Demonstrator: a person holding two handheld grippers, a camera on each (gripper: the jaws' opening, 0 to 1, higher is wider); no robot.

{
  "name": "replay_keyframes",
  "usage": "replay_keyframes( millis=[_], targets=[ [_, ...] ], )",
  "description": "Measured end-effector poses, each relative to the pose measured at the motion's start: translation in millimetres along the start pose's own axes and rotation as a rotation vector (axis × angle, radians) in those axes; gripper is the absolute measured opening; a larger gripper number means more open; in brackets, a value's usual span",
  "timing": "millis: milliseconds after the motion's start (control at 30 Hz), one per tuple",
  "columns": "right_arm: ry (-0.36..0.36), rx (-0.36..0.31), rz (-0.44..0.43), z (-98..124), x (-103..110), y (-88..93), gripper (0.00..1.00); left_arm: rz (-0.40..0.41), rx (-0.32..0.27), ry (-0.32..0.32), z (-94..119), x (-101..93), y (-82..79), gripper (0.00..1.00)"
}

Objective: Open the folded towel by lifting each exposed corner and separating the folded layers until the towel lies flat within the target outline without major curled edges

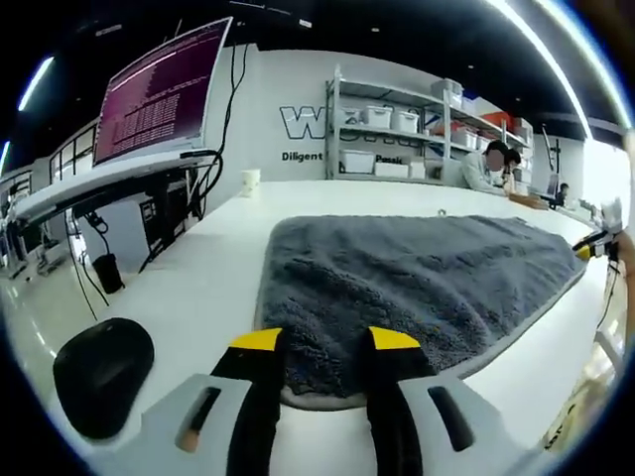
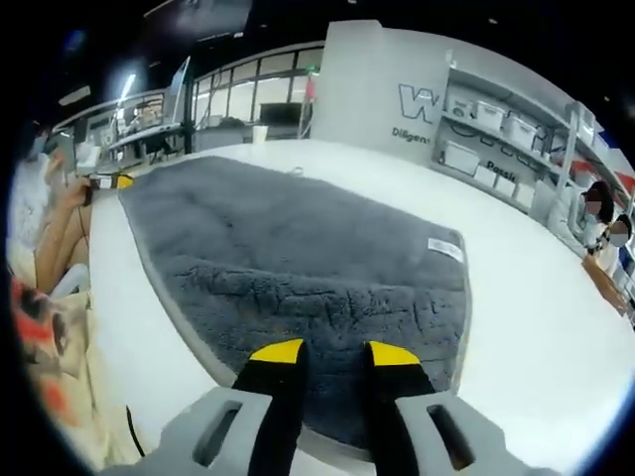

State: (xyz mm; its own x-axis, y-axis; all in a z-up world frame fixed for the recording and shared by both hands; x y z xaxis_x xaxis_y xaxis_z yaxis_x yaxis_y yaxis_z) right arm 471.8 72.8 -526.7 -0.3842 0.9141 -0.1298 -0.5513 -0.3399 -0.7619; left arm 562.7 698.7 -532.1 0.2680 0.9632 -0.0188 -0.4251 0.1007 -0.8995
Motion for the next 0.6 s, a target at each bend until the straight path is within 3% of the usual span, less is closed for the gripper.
replay_keyframes(
  millis=[267, 600],
  targets=[
    [-0.036, -0.005, -0.033, -1.0, 1.5, 1.5, 0.07, -0.029, -0.003, -0.015, -0.5, 1.5, 0.5, 0.24],
    [-0.051, -0.007, -0.051, 0.5, 3.8, 3.5, 0.05, -0.085, 0.015, -0.014, -0.5, -5.9, -0.6, 0.12]
  ],
)
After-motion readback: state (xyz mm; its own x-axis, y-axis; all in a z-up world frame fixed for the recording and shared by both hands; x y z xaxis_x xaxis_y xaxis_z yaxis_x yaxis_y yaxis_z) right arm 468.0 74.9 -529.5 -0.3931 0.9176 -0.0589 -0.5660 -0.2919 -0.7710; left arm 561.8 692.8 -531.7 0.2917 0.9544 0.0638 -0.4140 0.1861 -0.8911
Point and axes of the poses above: the point that each gripper's makers call its tool centre point, and the gripper's own axes: z roughly backward along the fingers, x roughly to its left, y roughly out of its underside, the point moved 6 cm from there along z, roughly backward along the fingers, and after that the axes turned 6 degrees about x, right-handed, at the moved point
